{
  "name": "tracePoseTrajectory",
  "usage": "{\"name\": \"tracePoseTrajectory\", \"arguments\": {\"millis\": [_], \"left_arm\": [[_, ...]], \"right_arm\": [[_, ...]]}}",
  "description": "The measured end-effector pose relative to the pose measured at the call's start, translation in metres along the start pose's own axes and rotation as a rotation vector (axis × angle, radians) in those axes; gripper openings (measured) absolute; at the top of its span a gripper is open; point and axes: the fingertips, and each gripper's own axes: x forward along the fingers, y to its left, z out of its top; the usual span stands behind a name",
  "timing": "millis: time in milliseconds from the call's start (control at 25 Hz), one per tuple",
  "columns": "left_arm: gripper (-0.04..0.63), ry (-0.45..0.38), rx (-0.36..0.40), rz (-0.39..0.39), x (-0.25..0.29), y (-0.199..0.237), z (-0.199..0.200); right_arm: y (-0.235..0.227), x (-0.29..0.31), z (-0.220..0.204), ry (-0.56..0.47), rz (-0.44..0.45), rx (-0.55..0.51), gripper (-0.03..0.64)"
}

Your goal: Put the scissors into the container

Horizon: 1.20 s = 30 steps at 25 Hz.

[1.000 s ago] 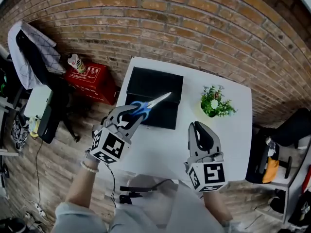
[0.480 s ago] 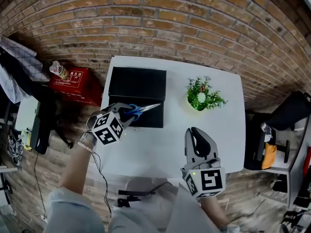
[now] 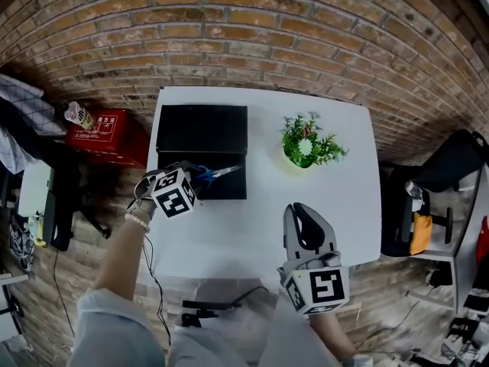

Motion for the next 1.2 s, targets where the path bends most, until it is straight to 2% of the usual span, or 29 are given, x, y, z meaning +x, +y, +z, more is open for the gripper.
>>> {"name": "tracePoseTrajectory", "arguments": {"millis": [200, 320, 400, 520, 640, 920, 1000, 1200], "left_arm": [[0.097, 0.018, -0.013, 0.008, 0.003, 0.001, 0.002], [0.097, -0.008, -0.037, 0.036, -0.004, 0.004, 0.003], [0.097, -0.044, -0.064, 0.081, -0.015, 0.012, 0.007], [0.093, -0.137, -0.129, 0.156, -0.039, 0.022, 0.018], [0.068, -0.266, -0.233, 0.222, -0.073, 0.027, 0.033], [0.029, -0.515, -0.387, 0.453, -0.175, 0.028, 0.059], [0.023, -0.565, -0.414, 0.505, -0.202, 0.021, 0.062], [0.023, -0.629, -0.443, 0.626, -0.26, -0.002, 0.062]], "right_arm": [[-0.003, -0.002, -0.002, 0.004, -0.002, 0.012, 0.063], [0.002, 0.0, -0.001, 0.001, 0.016, 0.005, 0.063], [0.005, 0.001, 0.002, -0.003, 0.024, 0.002, 0.063], [0.01, 0.003, 0.007, -0.013, 0.035, -0.007, 0.063], [0.017, 0.005, 0.016, -0.031, 0.056, -0.037, 0.063], [0.038, 0.007, 0.043, -0.086, 0.104, -0.089, 0.063], [0.046, 0.006, 0.052, -0.103, 0.124, -0.116, 0.063], [0.064, 0.003, 0.069, -0.146, 0.174, -0.149, 0.063]]}}
